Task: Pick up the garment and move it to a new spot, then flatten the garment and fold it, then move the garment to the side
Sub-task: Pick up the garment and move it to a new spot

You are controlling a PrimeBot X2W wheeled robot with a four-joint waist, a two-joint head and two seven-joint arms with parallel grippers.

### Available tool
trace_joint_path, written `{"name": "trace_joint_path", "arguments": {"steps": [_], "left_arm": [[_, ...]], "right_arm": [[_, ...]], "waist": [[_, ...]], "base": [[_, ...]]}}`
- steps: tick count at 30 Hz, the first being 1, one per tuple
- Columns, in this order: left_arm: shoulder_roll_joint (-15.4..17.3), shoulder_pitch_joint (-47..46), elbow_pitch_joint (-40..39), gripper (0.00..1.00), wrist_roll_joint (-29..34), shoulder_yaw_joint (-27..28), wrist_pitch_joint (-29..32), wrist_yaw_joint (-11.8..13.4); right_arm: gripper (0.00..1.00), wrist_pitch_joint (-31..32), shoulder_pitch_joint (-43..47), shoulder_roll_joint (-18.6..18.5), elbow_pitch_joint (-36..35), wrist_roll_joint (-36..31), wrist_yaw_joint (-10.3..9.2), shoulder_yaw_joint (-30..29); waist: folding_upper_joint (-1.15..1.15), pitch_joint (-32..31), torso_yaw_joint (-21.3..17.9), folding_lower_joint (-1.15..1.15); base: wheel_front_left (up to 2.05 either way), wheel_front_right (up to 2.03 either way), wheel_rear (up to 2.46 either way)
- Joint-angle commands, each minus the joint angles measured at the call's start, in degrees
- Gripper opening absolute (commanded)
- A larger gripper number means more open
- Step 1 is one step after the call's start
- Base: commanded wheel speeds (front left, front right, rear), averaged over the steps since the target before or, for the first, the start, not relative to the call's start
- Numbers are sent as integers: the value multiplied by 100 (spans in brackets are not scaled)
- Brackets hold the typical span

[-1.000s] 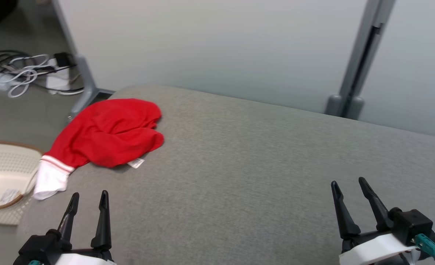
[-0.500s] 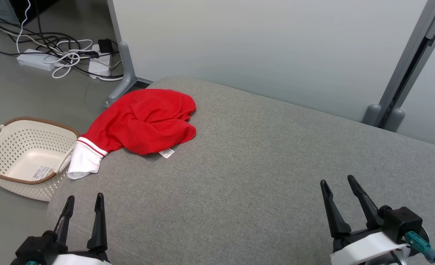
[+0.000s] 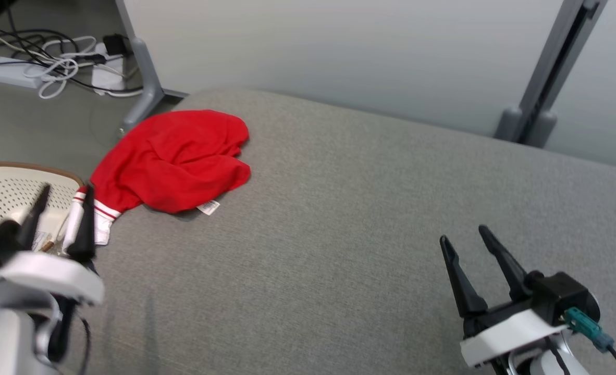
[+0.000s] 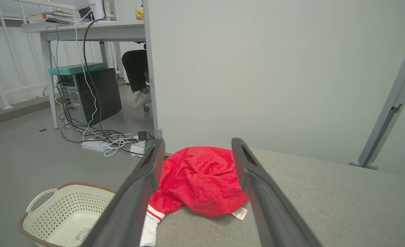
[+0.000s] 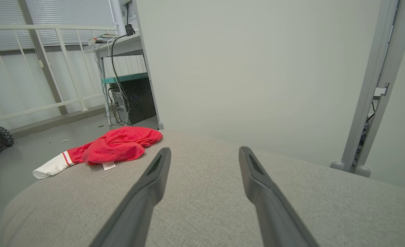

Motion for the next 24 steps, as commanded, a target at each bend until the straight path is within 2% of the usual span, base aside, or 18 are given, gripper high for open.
{"name": "trace_joint_path", "arguments": {"steps": [1,9,16,19,24], "left_arm": [[129,-324,143,100,-167,73,132,-30],[910,-1838,1521,100,-1143,19,1136,-38],[1663,-2811,3040,100,-1745,94,1504,-40],[1847,-3063,3636,100,-1947,47,1725,-40],[1968,-3228,4225,100,-2227,-61,2173,-41]], "right_arm": [[100,-27,-162,-69,-45,-49,1,49],[100,-28,-803,-79,-62,-217,1,177],[100,-28,-1354,-14,-245,-344,1,298],[100,-28,-1484,36,-352,-389,1,256],[100,-28,-1587,71,-490,-434,1,276]], "waist": [[0,366,-259,0],[0,1210,-1004,0],[0,1904,-1718,0],[0,2140,-1935,0],[0,2356,-2165,0]], "base": [[0,0,0],[0,0,0],[0,0,0],[0,0,0],[0,0,0]]}}
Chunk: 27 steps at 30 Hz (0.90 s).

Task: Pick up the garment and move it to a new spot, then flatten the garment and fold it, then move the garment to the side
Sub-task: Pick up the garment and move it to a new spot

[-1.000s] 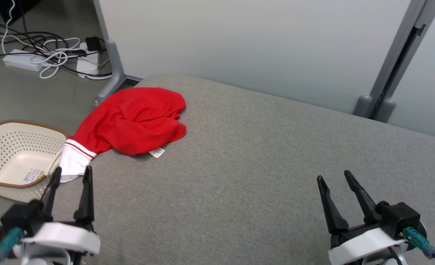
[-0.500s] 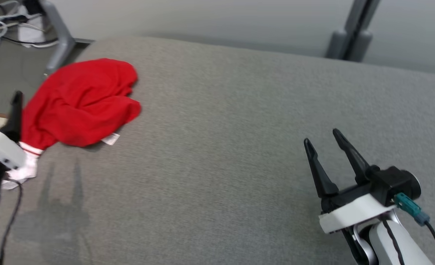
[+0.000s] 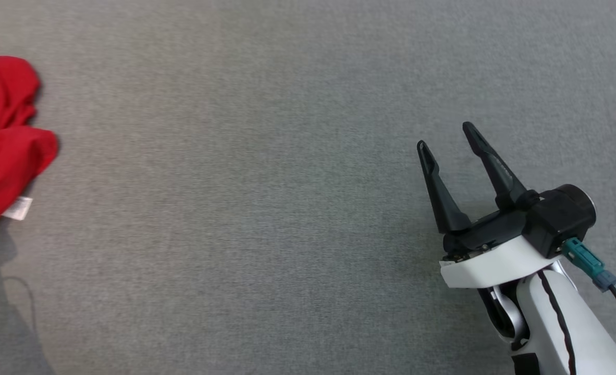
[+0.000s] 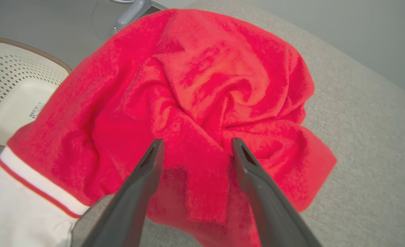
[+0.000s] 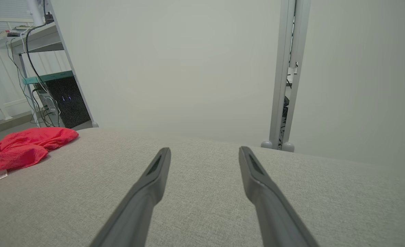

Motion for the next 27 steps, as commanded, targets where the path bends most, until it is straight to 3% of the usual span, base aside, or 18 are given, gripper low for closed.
{"name": "trace_joint_path", "arguments": {"steps": [1,8,9,11,12,19,27], "left_arm": [[62,-131,34,100,-57,-10,40,-6],[-80,20,422,100,-511,-463,990,-6],[-86,47,409,92,-550,-536,1077,-6],[-71,102,317,25,-666,-633,1044,-8],[-54,109,280,0,-709,-669,975,-7],[191,120,-89,0,-894,-1128,484,-6],[428,176,-929,0,-1077,-2038,191,-6]], "right_arm": [[100,-26,-89,-14,-31,-11,1,-26],[100,-26,16,1,-90,-62,1,-146],[100,-26,24,4,-79,-66,1,-162],[100,-26,21,12,-69,-75,1,-185],[100,-26,19,14,-66,-78,1,-190],[100,-26,44,23,43,-3,1,-141],[100,-26,442,62,202,217,1,-276]], "waist": [[0,284,-285,0],[0,317,-338,0],[0,300,-330,0],[0,268,-298,0],[0,250,-279,0],[0,-101,-198,0],[0,-1111,-237,0]], "base": [[0,0,0],[0,0,0],[0,0,0],[0,0,0],[0,0,0],[0,0,0],[0,0,0]]}}
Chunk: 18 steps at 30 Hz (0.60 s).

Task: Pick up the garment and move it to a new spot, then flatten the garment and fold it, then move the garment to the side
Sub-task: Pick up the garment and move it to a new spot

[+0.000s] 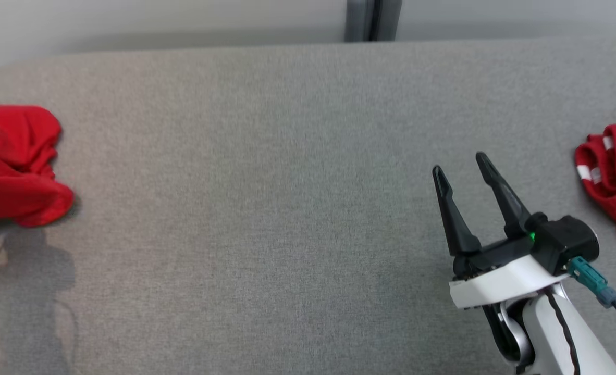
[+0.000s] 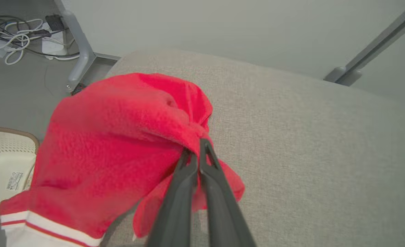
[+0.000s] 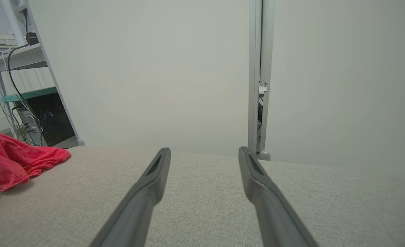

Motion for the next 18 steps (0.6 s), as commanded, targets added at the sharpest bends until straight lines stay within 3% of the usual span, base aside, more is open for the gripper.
{"name": "trace_joint_path", "arguments": {"steps": [1,9,18], "left_arm": [[77,57,-237,0,-80,-190,-60,-6],[72,160,-1517,0,-219,-1149,-78,-7],[-178,250,-2930,0,-449,-1577,88,-7]], "right_arm": [[100,-28,178,-6,55,75,1,-52],[100,-28,707,-100,79,231,1,-261],[100,-28,863,-158,-38,272,1,-449]], "waist": [[0,-584,-41,0],[0,-1471,-283,0],[0,-1701,-583,0]], "base": [[0,0,0],[0,0,0],[0,0,0]]}}
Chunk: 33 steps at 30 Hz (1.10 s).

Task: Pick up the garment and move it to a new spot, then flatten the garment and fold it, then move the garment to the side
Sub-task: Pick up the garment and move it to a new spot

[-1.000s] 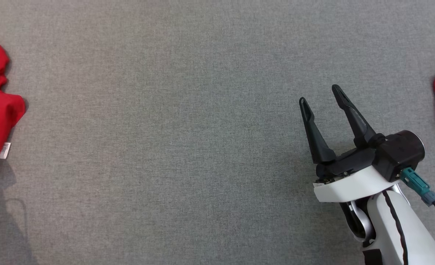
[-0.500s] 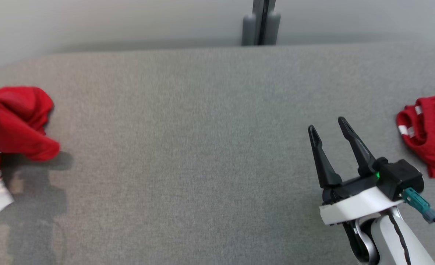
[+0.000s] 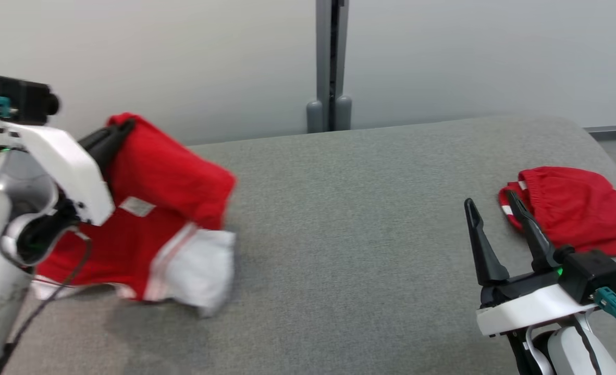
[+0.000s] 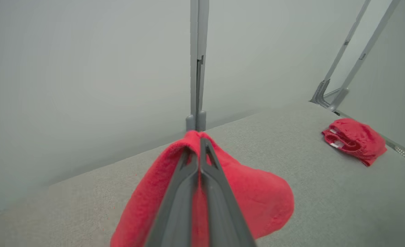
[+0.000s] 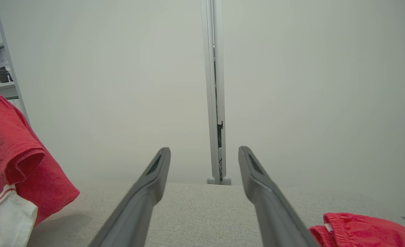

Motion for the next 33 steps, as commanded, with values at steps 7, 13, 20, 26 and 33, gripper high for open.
{"name": "trace_joint_path", "arguments": {"steps": [7,13,20,26,33], "left_arm": [[-604,450,-977,0,-172,-371,141,170],[-1335,705,-901,0,-155,-644,-204,328],[-2257,442,372,0,88,-895,-1092,169],[-2773,113,1682,100,162,-1228,-1637,12],[-2826,-148,2094,100,84,-1767,-2173,-3]], "right_arm": [[100,-27,95,-8,-76,51,1,-121],[100,-27,22,56,-30,51,1,-56],[100,-27,-124,136,61,62,1,86],[100,-27,-278,179,153,59,1,231],[100,-27,-200,122,292,22,1,155]], "waist": [[0,-27,-319,0],[0,125,-543,0],[0,379,-803,0],[0,569,-951,0],[0,534,-772,0]], "base": [[0,0,0],[0,0,0],[0,0,0],[0,0,0],[0,0,0]]}}
